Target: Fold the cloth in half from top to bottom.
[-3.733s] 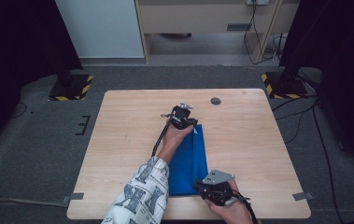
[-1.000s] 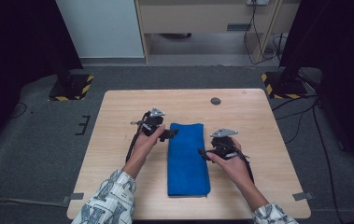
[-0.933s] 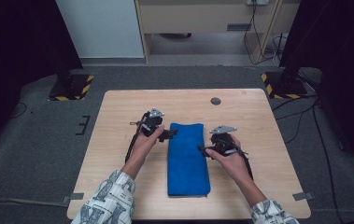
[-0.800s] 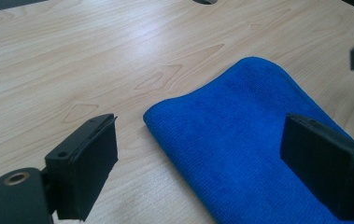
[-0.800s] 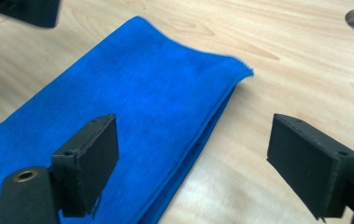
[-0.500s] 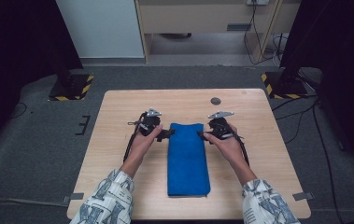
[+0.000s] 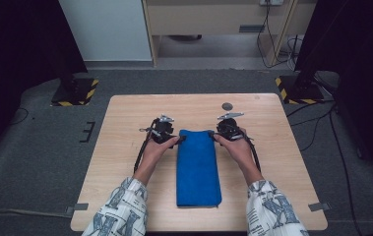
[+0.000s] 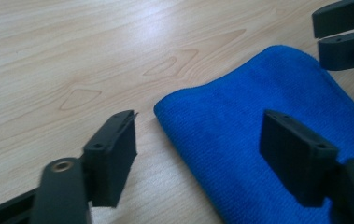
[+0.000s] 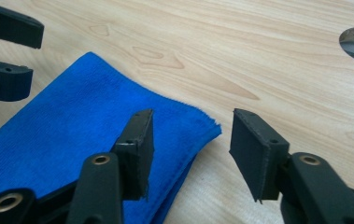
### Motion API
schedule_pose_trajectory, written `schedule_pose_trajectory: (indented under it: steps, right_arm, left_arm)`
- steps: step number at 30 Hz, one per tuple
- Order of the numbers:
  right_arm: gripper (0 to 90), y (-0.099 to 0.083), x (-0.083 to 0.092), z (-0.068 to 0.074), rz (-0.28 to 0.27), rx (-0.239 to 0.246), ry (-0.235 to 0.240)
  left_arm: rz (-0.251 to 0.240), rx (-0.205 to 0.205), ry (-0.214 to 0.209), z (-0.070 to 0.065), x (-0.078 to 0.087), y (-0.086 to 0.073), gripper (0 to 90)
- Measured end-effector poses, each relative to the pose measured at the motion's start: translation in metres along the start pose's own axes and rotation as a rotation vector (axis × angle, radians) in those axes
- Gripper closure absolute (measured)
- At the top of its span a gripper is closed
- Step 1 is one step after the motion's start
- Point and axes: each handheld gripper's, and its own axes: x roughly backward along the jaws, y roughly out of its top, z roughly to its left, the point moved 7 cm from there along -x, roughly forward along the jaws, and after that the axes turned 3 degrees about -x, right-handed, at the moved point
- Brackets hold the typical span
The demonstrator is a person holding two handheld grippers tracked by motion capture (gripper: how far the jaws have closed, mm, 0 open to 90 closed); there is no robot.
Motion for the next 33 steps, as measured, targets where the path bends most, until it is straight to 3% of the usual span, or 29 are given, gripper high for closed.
schedule_pose_trajectory:
  steps: [4, 9, 16, 21, 23, 25, 29, 33]
  right_arm:
    - [52.0, 0.003, -0.007, -0.003, -0.005, -0.017, 0.007]
    - [51.4, 0.002, -0.025, -0.008, 0.017, -0.035, 0.002]
    - [51.7, -0.005, -0.041, -0.009, 0.044, -0.059, 0.014]
    - [60.5, -0.005, -0.044, -0.007, 0.038, -0.056, 0.035]
    - [69.5, -0.006, -0.043, -0.003, 0.044, -0.038, 0.048]
    - [78.7, -0.007, -0.043, -0.001, 0.05, -0.016, 0.057]
    - [84.8, -0.008, -0.043, 0.004, 0.052, -0.002, 0.078]
    - [85.0, -0.005, -0.038, 0.006, 0.038, -0.011, 0.095]
  left_arm:
    - [-0.01, 0.021, 0.008, 0.003, -0.007, -0.001, 33.9]
    - [0.006, 0.02, 0.037, 0.012, -0.016, -0.008, 38.0]
    - [0.013, 0.009, 0.044, 0.016, -0.026, -0.015, 42.4]
    - [-0.007, 0.009, 0.006, 0.01, -0.03, -0.013, 52.8]
    - [0.006, 0.001, -0.016, 0.004, -0.031, -0.014, 62.4]
    - [0.008, 0.027, -0.037, 0.002, -0.032, -0.014, 71.5]
    - [0.014, 0.018, -0.036, 0.001, -0.032, -0.014, 81.7]
    - [-0.003, 0.001, -0.033, -0.002, -0.027, -0.009, 84.9]
